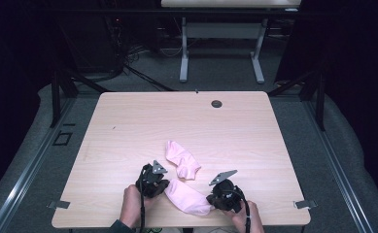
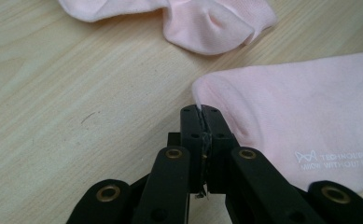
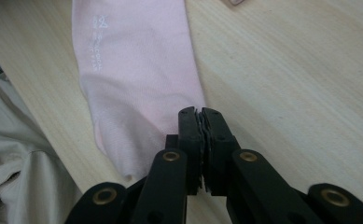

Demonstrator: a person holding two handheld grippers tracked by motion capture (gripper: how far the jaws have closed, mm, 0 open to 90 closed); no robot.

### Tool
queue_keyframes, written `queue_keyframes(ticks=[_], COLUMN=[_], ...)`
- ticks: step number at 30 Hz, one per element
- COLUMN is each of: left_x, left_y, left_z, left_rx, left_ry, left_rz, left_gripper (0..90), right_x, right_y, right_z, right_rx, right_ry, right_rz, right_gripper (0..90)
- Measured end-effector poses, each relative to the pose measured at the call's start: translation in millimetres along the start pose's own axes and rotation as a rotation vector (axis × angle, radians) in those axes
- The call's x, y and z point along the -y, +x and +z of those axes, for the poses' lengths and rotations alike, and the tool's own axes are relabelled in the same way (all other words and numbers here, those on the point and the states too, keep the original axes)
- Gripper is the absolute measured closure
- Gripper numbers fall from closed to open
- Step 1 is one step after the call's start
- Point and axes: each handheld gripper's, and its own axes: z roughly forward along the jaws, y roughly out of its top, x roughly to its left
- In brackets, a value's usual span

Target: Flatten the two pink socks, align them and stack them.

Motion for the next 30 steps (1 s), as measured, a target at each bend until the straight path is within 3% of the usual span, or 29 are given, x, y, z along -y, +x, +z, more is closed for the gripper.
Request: queue_keyframes(ticks=[6,11,14,18,22,23,24,25,26,27,29,30], left_x=[7.3,16.7,24.1,41.2,46.2,46.5,45.9,45.9,45.0,43.5,37.7,29.2], left_y=[-4.5,-17.1,-23.9,-36.5,-39.4,-39.8,-38.2,-38.2,-37.4,-34.8,-27.4,-17.2], left_z=[-11.8,-19.0,-22.8,-24.2,-24.0,-24.8,-28.7,-28.7,-31.3,-34.6,-38.5,-40.3], left_rx=[0.006,-0.009,-0.007,0.013,0.014,0.012,0.015,0.015,0.011,0.013,-0.004,-0.009], left_ry=[-0.085,-0.110,-0.109,-0.097,-0.084,-0.080,-0.084,-0.084,-0.099,-0.114,-0.124,-0.131], left_rz=[-0.052,-0.072,-0.078,-0.089,-0.084,-0.085,-0.085,-0.085,-0.095,-0.094,-0.087,-0.099], left_gripper=[89.1,89.0,89.0,88.6,86.3,82.4,69.0,62.4,62.4,53.9,42.4,31.3], right_x=[-13.3,-29.5,-41.8,-40.4,-35.6,-34.5,-33.0,-32.5,-32.5,-32.3,-33.5,-36.5], right_y=[-10.1,-17.6,-21.2,-24.1,-24.9,-25.1,-26.8,-28.3,-28.3,-31.0,-36.2,-40.0], right_z=[-18.0,-24.1,-15.9,1.6,7.7,7.8,5.1,2.5,2.5,-0.9,-7.8,-13.1], right_rx=[0.050,0.080,0.067,0.034,0.017,0.014,0.005,0.007,0.007,0.005,-0.007,0.001], right_ry=[-0.062,-0.048,-0.006,0.048,0.051,0.047,0.026,0.012,0.012,-0.002,-0.025,-0.048], right_rz=[-0.032,-0.076,-0.141,-0.155,-0.137,-0.134,-0.117,-0.103,-0.103,-0.096,-0.071,-0.047], right_gripper=[86.9,86.6,86.2,85.5,83.7,80.2,74.3,71.4,71.4,67.1,58.0,47.7])
